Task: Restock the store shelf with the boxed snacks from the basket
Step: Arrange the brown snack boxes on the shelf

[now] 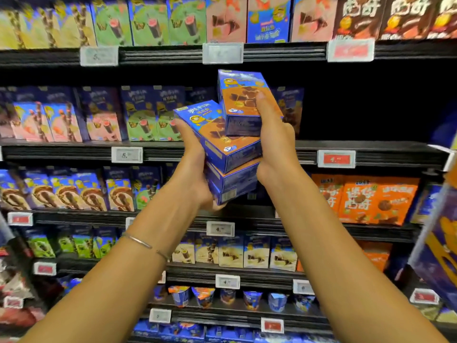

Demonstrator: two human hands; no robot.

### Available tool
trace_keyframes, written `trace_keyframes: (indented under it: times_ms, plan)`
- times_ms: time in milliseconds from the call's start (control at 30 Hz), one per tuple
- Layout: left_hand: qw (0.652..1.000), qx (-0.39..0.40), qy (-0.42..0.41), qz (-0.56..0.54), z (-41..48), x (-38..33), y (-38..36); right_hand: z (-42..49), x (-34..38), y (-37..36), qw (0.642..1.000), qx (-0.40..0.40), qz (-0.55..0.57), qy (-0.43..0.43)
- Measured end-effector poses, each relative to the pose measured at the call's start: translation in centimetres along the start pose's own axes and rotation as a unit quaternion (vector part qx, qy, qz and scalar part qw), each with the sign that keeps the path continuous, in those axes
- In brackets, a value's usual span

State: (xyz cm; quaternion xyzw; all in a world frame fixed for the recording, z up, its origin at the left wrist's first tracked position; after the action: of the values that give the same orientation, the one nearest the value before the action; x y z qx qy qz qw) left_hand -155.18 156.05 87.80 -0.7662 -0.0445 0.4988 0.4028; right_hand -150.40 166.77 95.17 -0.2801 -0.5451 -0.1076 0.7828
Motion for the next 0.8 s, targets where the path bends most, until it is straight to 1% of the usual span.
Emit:
trace_keyframes:
  times_ms: [100, 200, 333, 400, 500, 567, 633, 700, 800]
  plan:
    - [0.999, 0.038, -0.011, 0.029, 0.4, -0.5, -1.8, 1.1, 0.7, 0.3, 1.0, 0.01, 0.007, 0.002]
    - [0.997, 0.056, -0.02, 0.047, 0.5, -0.8, -2.8, 1.8, 1.0, 0.4, 1.0, 0.027, 0.004, -0.009]
    - [0.996, 0.046, -0.061, 0.055, 1.1, -1.6, -2.8, 2.4, -0.3, 0.5, 0.996, 0.064, 0.03, -0.061]
    - [0.995, 0.038, -0.077, 0.056, 1.3, -1.8, -2.8, 3.0, -0.8, 1.4, 0.994, 0.052, 0.062, -0.073]
    - [0.994, 0.024, -0.101, 0.046, 1.8, -2.3, -2.5, 4.7, -0.9, 4.4, 0.994, -0.007, 0.089, -0.065]
    - [0.992, 0.016, -0.114, 0.043, 2.1, -2.7, -2.0, 6.1, -0.8, 7.0, 0.995, -0.048, 0.059, -0.059]
    - [0.993, 0.018, -0.115, 0.036, 2.3, -2.9, -1.8, 7.8, -0.4, 8.8, 0.997, -0.061, 0.003, -0.037]
    - [0.993, 0.014, -0.109, 0.029, 2.3, -3.0, -1.5, 9.6, 0.2, 10.3, 0.993, -0.069, -0.094, 0.004]
    - [0.993, 0.012, -0.117, 0.028, 2.4, -3.2, -1.3, 12.4, 0.5, 11.3, 0.972, -0.068, -0.221, 0.044]
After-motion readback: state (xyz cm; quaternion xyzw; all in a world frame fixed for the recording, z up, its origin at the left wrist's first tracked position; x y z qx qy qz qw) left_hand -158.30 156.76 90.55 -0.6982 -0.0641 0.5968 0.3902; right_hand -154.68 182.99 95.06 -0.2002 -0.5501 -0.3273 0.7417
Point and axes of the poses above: each hand's wrist, its own z-axis towards the middle knuckle, its own y-axis out of the back of the hand, x = y × z, the point moved 10 cm from there along z, towards the middle knuckle, and after that the axes turned 11 degrees about -z, right-handed, at the moved point
